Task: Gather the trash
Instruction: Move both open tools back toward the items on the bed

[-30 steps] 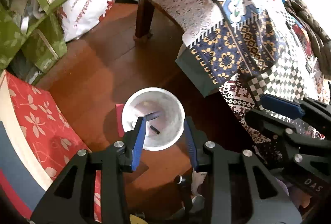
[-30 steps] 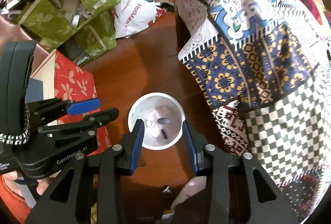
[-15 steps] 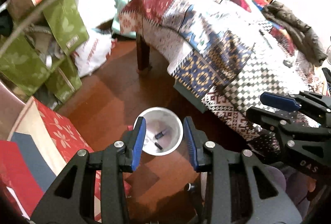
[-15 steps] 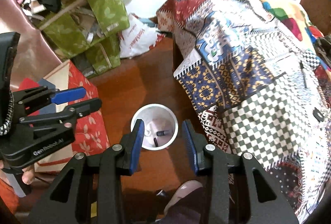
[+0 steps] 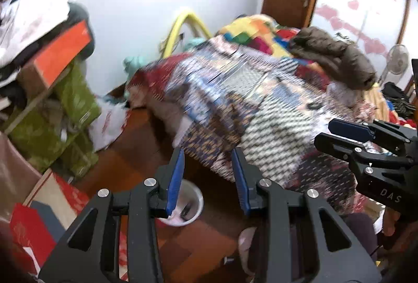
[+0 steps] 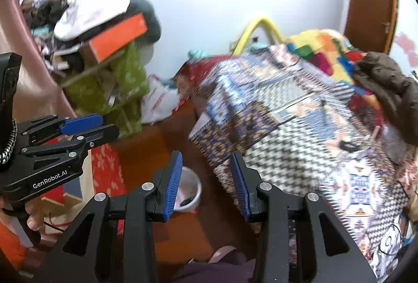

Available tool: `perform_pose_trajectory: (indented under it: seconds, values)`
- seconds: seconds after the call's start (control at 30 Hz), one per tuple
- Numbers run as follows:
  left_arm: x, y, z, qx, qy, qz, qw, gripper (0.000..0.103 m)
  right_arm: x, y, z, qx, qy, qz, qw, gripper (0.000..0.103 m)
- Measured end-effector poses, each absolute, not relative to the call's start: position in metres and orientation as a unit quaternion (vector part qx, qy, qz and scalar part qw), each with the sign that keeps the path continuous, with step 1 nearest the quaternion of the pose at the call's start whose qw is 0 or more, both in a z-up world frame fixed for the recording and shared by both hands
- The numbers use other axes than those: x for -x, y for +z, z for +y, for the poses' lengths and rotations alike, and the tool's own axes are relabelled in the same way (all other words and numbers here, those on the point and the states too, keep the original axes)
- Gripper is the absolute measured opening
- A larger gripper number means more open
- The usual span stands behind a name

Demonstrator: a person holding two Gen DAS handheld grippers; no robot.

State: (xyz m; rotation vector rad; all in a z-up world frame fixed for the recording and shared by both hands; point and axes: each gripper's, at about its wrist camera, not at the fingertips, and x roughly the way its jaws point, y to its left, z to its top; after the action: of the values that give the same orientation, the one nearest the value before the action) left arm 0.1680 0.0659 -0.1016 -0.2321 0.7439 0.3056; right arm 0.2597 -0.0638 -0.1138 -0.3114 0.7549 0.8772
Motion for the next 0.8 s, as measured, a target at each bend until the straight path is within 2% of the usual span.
perform_pose_trajectory:
  seconds: [0.13, 0.37, 0.57, 0.8]
  values:
    - [-0.184, -0.079, 0.031, 0.091, 0.13, 0.34, 0.927, 0.038, -0.268, -0.093, -0.1, 0.129, 0.393, 0.331, 0.848, 0.037]
    - [-0.233, -0.056, -0.021, 0.063, 0.084, 0.324, 0.94, 0.04, -0.297, -0.071, -0.168, 0.088, 0.336, 0.31, 0.885, 0.049]
    - [-0.287, -0.056, -0.056, 0.056, 0.043, 0.328, 0.942, 0.041, -0.338, -0.073, -0.225, 0.041, 0.287, 0.332, 0.898, 0.05]
    - [-0.363, -0.076, -0.083, 0.045, 0.009, 0.345, 0.937, 0.041, -0.39, -0.101, -0.276, 0.019, 0.211, 0.365, 0.907, 0.05]
